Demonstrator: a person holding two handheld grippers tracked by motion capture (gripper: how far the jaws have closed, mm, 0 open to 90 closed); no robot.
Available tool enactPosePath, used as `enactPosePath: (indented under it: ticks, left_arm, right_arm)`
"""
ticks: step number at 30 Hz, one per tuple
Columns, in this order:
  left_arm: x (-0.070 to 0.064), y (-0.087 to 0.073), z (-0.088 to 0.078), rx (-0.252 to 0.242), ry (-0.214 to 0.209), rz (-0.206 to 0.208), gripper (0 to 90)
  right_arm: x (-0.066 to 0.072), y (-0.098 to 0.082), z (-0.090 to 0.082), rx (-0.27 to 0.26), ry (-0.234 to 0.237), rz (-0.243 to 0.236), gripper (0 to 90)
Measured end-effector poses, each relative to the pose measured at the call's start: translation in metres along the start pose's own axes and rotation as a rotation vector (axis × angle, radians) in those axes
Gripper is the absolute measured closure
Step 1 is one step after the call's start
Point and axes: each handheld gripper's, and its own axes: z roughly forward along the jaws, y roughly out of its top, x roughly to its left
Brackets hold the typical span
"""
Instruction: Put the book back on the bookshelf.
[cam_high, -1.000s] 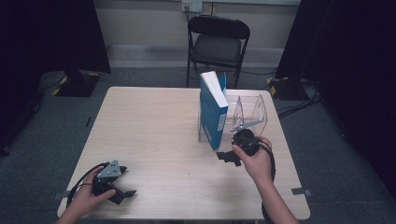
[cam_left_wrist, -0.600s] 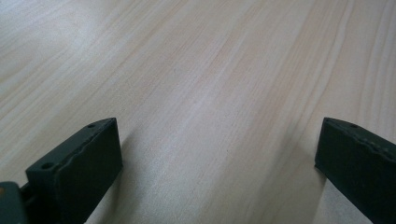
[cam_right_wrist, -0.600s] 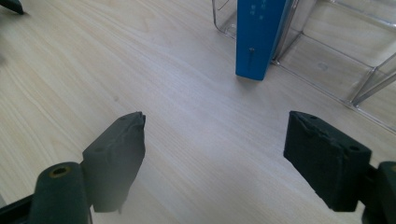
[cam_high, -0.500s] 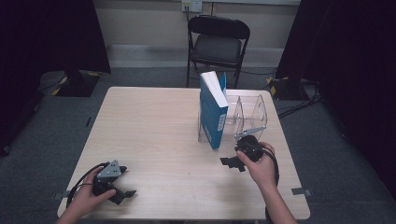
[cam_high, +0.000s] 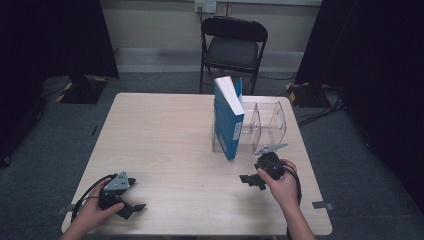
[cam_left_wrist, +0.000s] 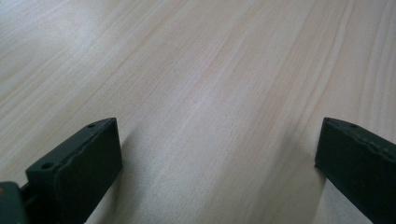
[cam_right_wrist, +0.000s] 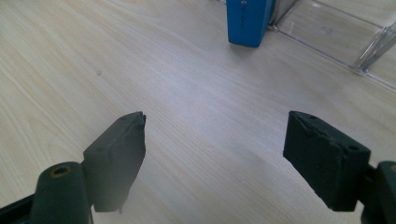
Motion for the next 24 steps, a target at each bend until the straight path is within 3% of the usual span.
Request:
enactPosePath:
  ticks: [7, 12, 24]
  left_arm:
    - [0.000, 0.000, 0.000, 0.000, 0.000, 0.000, 0.0]
    - [0.000, 0.000, 0.000, 0.000, 0.000, 0.000, 0.1]
    - [0.000, 0.000, 0.000, 0.000, 0.000, 0.000, 0.0]
  right_arm:
    - [-0.005, -0.011, 0.006, 0.004, 0.004, 0.023, 20.3]
    - [-0.008, -0.018, 0.011, 0.009, -0.008, 0.009, 20.4]
    - [-0.011, -0.033, 0.022, 0.037, -0.026, 0.025, 20.3]
